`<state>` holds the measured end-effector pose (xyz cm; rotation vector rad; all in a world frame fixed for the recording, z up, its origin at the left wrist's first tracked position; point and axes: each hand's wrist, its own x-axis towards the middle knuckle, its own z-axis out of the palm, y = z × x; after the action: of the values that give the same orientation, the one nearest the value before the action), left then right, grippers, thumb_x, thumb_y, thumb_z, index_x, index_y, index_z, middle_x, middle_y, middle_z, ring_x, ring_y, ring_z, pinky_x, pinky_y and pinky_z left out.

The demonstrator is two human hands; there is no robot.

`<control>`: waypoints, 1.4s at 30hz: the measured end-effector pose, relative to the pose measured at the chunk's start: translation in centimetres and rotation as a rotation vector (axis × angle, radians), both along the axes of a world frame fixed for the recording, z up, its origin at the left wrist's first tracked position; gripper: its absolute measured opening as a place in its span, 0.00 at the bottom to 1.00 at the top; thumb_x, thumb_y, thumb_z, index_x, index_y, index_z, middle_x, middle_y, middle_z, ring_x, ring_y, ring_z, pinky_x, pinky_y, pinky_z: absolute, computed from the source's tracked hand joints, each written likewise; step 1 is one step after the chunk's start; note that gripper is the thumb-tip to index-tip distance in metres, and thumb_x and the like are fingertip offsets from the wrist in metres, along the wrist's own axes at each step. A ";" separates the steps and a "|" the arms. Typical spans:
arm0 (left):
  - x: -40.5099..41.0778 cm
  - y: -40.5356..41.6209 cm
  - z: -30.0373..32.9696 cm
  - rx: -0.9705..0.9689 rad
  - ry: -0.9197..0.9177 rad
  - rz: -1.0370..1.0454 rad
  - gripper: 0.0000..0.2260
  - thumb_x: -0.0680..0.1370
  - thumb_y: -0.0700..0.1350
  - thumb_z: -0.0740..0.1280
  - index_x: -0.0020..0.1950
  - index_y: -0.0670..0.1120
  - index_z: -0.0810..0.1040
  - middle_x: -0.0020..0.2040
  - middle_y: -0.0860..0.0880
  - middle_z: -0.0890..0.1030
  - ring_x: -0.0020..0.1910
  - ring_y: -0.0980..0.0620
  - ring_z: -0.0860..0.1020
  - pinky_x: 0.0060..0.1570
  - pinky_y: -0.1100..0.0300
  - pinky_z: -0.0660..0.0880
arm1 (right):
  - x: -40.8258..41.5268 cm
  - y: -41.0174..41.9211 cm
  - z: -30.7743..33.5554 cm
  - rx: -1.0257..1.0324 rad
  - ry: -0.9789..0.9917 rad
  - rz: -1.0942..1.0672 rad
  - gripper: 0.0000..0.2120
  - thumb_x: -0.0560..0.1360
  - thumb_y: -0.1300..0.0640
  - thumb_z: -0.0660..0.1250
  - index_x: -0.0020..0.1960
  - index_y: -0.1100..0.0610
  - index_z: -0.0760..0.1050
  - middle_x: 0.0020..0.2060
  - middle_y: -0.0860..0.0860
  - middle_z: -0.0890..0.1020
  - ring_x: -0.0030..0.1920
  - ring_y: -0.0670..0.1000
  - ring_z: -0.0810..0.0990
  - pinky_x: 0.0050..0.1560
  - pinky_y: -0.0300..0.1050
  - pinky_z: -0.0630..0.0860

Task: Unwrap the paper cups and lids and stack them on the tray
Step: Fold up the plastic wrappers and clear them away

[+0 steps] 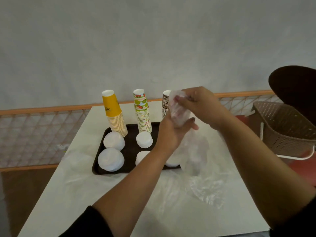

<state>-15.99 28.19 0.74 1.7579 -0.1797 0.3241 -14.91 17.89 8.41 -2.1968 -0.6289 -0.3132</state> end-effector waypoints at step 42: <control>-0.4 3.4 7.5 -0.420 -0.180 -0.321 0.18 0.76 0.36 0.62 0.29 0.52 0.73 0.31 0.54 0.73 0.32 0.57 0.71 0.34 0.64 0.70 | -4.2 -0.1 -3.2 0.674 0.549 -0.024 0.10 0.80 0.66 0.56 0.54 0.55 0.72 0.33 0.48 0.77 0.33 0.42 0.78 0.38 0.34 0.73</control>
<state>-16.44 31.54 8.22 1.2604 -0.4820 0.2621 -19.10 17.82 5.20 -1.5339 -0.1496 0.0727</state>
